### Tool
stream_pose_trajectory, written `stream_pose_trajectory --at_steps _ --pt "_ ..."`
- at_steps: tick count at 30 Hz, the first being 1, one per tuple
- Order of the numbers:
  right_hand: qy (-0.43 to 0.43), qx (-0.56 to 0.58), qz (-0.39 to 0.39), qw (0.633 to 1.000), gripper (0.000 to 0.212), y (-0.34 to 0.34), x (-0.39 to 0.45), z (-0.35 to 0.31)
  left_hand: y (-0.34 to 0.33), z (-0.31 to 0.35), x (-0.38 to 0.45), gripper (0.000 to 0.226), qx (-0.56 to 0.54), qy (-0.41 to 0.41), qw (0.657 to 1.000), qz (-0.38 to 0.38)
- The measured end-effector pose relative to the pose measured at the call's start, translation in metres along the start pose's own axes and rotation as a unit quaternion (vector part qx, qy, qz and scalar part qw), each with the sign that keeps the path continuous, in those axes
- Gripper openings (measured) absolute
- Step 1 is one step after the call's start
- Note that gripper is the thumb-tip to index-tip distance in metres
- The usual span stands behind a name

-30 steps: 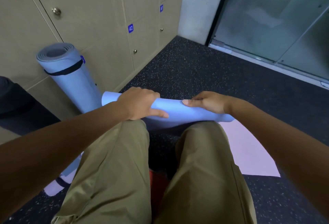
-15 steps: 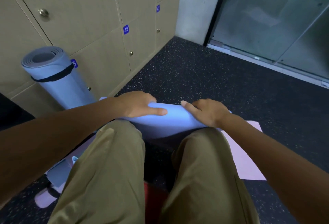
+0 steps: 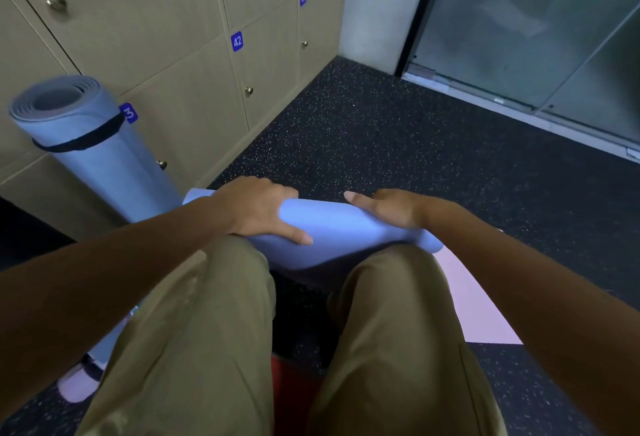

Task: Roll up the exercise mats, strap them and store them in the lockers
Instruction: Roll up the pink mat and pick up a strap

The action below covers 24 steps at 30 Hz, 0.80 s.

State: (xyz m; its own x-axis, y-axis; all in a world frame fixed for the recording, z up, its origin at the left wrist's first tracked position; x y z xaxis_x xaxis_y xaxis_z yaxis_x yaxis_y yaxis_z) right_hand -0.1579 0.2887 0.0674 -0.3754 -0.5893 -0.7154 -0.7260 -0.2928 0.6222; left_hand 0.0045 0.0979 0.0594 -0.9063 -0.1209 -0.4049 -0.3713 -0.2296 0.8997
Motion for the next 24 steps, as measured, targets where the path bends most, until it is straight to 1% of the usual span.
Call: stream_pose_trajectory --at_steps 3,4,6,8,11,13,15,18,20,21,22,24 --pt "0.059 -0.056 0.043 0.996 0.080 -0.004 -0.005 -0.001 -0.002 -0.009 0.009 0.068 -0.103 0.016 0.992 -0.076" --pt "0.073 -0.079 0.059 0.992 0.078 -0.006 -0.007 -0.001 -0.003 -0.012 0.012 0.069 -0.142 0.024 0.984 -0.103" --pt "0.079 -0.109 0.074 0.988 0.081 -0.013 -0.009 -0.001 -0.006 -0.016 0.016 0.069 -0.222 0.031 0.960 -0.166" --pt "0.068 -0.095 0.058 0.991 0.078 -0.018 -0.005 0.001 -0.007 -0.018 0.021 0.072 -0.269 0.028 0.935 -0.229" --pt "0.053 -0.041 0.003 0.998 0.079 -0.018 0.004 0.001 -0.009 -0.019 0.027 0.080 -0.281 0.036 0.918 -0.277" --pt "0.034 -0.017 -0.033 0.999 0.084 -0.016 0.010 0.000 -0.010 -0.020 0.029 0.090 -0.272 0.040 0.922 -0.272" --pt "0.012 -0.026 -0.060 0.998 0.089 -0.014 0.016 0.001 -0.012 -0.018 0.029 0.090 -0.241 0.026 0.942 -0.234" --pt "-0.008 -0.059 -0.100 0.993 0.093 -0.008 0.024 0.001 -0.016 -0.016 0.023 0.090 -0.129 -0.001 0.987 -0.101" --pt "-0.019 -0.065 -0.124 0.990 0.094 -0.007 0.028 0.001 -0.019 -0.013 0.017 0.093 -0.021 -0.018 0.999 -0.035" --pt "-0.022 -0.062 -0.133 0.989 0.095 -0.006 0.030 0.001 -0.021 -0.011 0.016 0.092 0.020 -0.022 0.999 -0.026" --pt "-0.023 -0.056 -0.139 0.988 0.096 -0.007 0.032 0.001 -0.024 -0.011 0.016 0.090 0.046 -0.019 0.998 -0.033" --pt "-0.025 -0.043 -0.142 0.989 0.094 -0.008 0.035 0.002 -0.026 -0.010 0.018 0.081 0.047 -0.006 0.997 -0.057"
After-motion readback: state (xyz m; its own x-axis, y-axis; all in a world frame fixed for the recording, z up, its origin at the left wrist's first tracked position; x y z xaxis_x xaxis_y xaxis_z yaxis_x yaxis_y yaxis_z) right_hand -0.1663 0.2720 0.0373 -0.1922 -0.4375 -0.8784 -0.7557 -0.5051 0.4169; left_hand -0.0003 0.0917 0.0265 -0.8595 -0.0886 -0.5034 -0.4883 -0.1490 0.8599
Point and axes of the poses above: each hand's wrist, its own x-axis towards the middle knuckle, its own y-axis out of the back of the hand, z = x × y, the point moved 3 cm from there along x, towards the middle knuckle, and after that the axes turned 9 degrees about -z, right-handed, at the moved point
